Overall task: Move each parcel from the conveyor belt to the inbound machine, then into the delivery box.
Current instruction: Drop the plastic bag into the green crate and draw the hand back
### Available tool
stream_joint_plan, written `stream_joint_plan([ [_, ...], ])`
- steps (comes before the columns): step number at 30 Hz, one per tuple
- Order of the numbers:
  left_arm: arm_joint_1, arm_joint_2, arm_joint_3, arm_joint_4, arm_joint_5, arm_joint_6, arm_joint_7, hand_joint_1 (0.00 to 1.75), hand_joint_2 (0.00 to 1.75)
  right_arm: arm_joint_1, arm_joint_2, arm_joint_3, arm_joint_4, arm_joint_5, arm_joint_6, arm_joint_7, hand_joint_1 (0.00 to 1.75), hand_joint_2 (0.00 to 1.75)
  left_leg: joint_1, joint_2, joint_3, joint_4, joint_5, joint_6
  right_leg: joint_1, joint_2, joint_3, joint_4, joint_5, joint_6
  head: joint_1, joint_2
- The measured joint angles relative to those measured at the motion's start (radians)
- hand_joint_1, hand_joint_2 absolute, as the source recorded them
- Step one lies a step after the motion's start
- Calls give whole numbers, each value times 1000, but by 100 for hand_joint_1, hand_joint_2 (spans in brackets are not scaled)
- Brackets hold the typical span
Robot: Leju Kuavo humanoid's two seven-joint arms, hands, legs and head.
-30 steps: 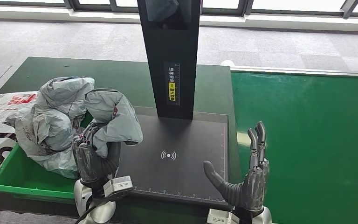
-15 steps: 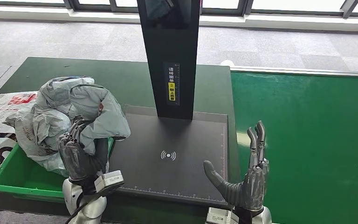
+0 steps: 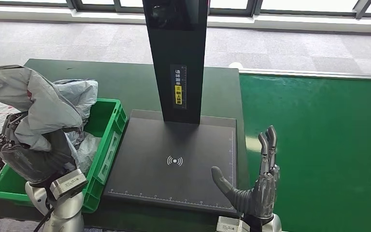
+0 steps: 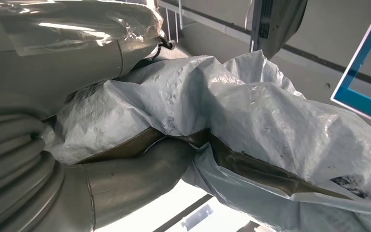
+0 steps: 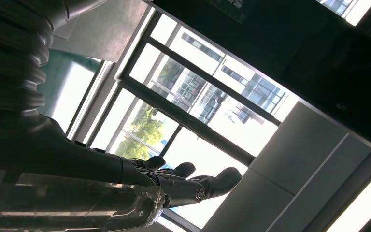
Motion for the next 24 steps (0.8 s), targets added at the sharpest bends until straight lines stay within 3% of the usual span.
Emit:
stream_joint_plan([
  [14, 3, 0, 20, -107, 65, 0, 0, 175, 175, -7, 0, 0, 0, 1, 0, 1, 0, 175, 0, 0, 0, 0, 0, 0, 0, -1, 0, 0, 0, 0, 0, 0],
  [19, -16, 0, 37, -23, 30, 0, 9, 175, 175, -8, 0, 0, 0, 8, 0, 0, 0, 175, 0, -1, 0, 0, 0, 0, -1, -2, 0, 0, 0, 0, 0, 0],
  [21, -43, 4, 41, 78, -22, -2, 64, 175, 175, -8, 0, 0, 0, 13, 0, 0, 0, 175, 0, -1, 0, 0, 1, 0, -1, -2, 0, 0, 0, 0, 0, 0],
  [24, -100, 29, 41, 261, -135, -9, 244, 175, 175, -6, 0, 0, 0, 21, 0, -1, 0, 175, 0, 0, 1, 0, 2, -1, -1, -1, 0, 0, 1, 0, 0, 0],
])
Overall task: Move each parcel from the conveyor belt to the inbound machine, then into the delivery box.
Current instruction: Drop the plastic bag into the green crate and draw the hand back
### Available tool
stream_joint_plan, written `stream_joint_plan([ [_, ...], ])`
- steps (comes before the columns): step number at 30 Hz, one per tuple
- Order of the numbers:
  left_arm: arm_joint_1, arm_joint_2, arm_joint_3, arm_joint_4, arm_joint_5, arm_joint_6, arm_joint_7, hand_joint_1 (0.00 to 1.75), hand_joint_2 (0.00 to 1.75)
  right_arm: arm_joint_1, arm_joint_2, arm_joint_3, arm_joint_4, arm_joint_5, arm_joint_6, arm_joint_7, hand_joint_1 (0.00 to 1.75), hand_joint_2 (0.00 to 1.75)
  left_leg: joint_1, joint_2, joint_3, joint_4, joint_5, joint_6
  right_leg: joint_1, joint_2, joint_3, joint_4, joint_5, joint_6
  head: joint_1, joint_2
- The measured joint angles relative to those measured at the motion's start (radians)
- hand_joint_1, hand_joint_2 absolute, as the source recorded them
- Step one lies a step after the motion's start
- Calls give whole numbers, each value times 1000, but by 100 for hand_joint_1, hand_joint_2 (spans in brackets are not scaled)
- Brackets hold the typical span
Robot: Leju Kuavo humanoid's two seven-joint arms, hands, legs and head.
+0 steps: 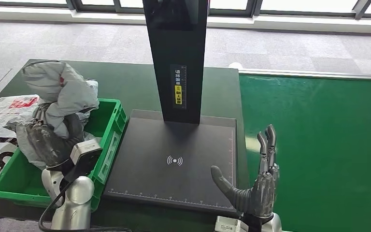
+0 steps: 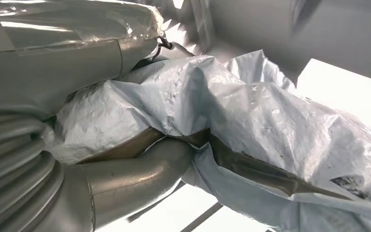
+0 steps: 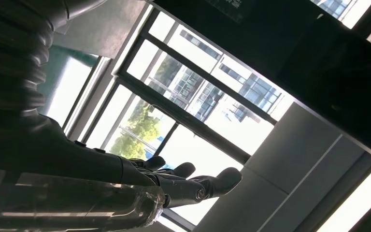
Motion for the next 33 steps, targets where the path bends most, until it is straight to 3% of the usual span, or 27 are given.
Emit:
stream_joint_plan([
  [2, -42, 28, 5, 136, -32, 1, 71, 175, 175, 1, 0, 0, 0, 6, 0, 1, 0, 175, 0, 0, 0, 0, 1, 0, 0, 1, 0, 0, 1, 0, 0, 0],
  [7, -120, 82, 18, 376, -56, 5, 117, 175, 175, 1, 0, 0, 0, 14, 0, 8, 0, 175, 0, 1, 0, 0, 1, -1, 0, 1, 0, 1, 1, -1, 0, 0],
  [11, -158, 97, 23, 457, -74, 3, 146, 175, 175, 1, 0, 0, 0, 18, 0, 16, 0, 175, 0, 0, 0, -1, 1, -1, 0, 1, 1, 0, 1, -1, 0, 0],
  [19, -210, 118, 23, 584, -161, -48, 279, 175, 175, 1, 0, 2, -1, 27, 0, 52, 0, 175, -1, 1, 8, -4, 2, -4, 1, 2, 5, 1, 1, -3, 0, 0],
  [20, -215, 121, 23, 598, -167, -49, 286, 165, 175, 1, -1, 3, -1, 29, 0, 55, 0, 175, -1, 1, 10, -5, 2, -4, 1, 2, 6, 1, 1, -3, 0, 0],
  [23, -224, 127, 23, 626, -193, -51, 315, 34, 175, 1, -2, 5, -1, 34, 0, 68, 0, 175, -1, 2, 14, -7, 3, -6, 1, 3, 9, 1, 2, -4, 0, 0],
  [24, -225, 129, 23, 632, -205, -50, 327, 0, 175, 0, -2, 6, -1, 36, 0, 73, 0, 175, -1, 2, 15, -8, 4, -6, 1, 3, 9, 1, 2, -5, 0, 0],
  [33, -227, 144, 27, 663, -254, -40, 376, 0, 175, -1, -3, 9, -1, 37, 0, 81, 0, 175, -1, 2, 18, -14, 7, -11, 1, 4, 9, 1, 2, -10, 0, 0],
])
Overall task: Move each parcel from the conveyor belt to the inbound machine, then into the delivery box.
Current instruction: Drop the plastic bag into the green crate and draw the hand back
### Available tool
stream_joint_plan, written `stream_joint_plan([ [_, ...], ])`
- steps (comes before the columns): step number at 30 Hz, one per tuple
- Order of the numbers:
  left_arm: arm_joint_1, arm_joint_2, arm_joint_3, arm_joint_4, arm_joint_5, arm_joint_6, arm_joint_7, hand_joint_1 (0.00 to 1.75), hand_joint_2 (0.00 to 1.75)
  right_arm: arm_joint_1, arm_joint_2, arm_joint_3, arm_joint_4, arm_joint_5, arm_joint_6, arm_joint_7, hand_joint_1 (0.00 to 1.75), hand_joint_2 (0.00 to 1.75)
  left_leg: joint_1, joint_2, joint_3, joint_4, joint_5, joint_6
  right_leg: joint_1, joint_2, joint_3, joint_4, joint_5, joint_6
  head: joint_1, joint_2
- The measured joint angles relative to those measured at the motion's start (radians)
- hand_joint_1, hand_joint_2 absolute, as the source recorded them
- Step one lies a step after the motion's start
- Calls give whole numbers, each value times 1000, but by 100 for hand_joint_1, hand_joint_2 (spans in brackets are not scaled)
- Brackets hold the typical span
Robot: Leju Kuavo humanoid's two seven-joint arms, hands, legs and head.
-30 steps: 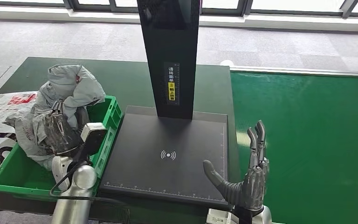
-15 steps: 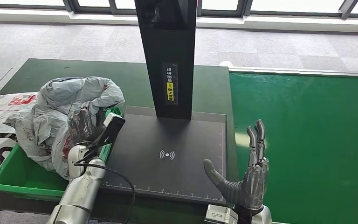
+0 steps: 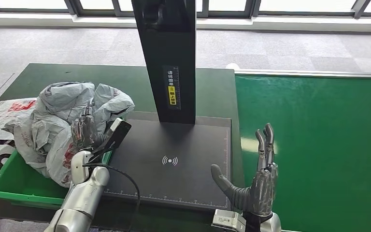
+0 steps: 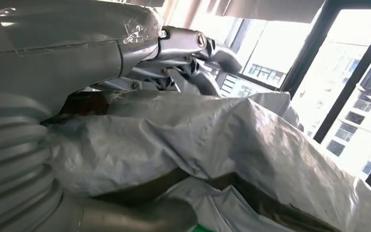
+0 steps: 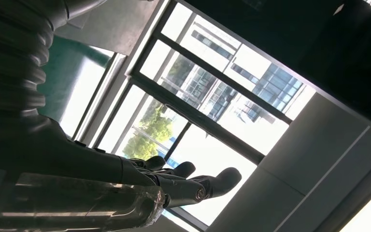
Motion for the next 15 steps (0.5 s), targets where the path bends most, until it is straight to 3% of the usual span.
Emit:
stream_joint_plan([
  [4, 4, 5, 4, 11, -4, 5, 3, 0, 0, 0, 0, 0, 0, 0, 0, 0, 0, 175, 0, 0, -1, 0, 0, -1, 1, 0, -1, 1, -1, -1, 0, 0],
  [10, 26, 5, 46, -8, -1, 42, -34, 0, 0, 0, 0, 0, 0, -1, 0, -6, 0, 175, 0, 0, -4, 0, 0, -1, 1, 0, -5, 1, -1, -1, 0, 0],
  [15, 39, -24, 146, -72, 199, 44, -245, 0, 0, 0, 0, 0, 0, -5, 0, -23, 0, 175, 0, 0, -7, 0, 0, -1, 0, 0, -7, 1, -1, -1, 0, 0],
])
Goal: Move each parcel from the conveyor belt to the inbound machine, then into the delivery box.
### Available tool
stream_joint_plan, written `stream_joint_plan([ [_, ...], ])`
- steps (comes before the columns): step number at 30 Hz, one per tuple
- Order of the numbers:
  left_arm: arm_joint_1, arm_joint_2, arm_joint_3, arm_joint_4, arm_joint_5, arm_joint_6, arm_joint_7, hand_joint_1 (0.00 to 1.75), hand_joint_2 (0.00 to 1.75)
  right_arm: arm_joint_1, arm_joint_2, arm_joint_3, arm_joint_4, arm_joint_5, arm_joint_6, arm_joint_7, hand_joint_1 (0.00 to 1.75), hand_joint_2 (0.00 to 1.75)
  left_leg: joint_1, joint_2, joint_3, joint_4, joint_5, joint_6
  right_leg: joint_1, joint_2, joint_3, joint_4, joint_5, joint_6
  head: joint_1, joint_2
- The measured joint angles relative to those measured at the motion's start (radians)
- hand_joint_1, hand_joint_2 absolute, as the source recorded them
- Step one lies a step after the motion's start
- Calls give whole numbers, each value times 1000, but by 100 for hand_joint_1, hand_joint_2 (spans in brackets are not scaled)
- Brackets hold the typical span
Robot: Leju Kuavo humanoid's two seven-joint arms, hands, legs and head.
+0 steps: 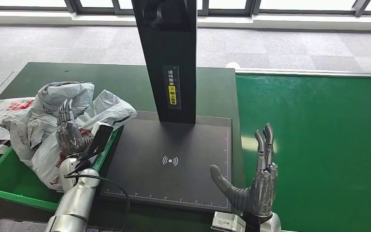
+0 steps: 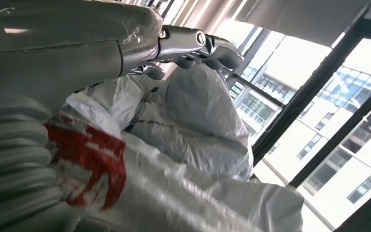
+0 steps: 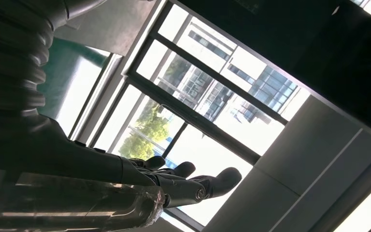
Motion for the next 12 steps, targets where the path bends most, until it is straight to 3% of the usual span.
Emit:
stream_joint_plan([
  [6, -7, -70, 222, -111, 176, 5, -280, 0, 0, -6, 0, 6, 0, 0, 0, 10, 0, 175, 0, 0, -1, 0, 0, 0, 0, 0, -1, 0, 0, 0, 0, 0],
  [12, -16, -105, 358, -171, 207, 5, -337, 0, 0, -16, -1, 13, 1, 0, 0, 18, 0, 175, 0, 0, -2, 0, 0, 0, 0, 0, -2, 0, 0, 0, 0, 0],
])
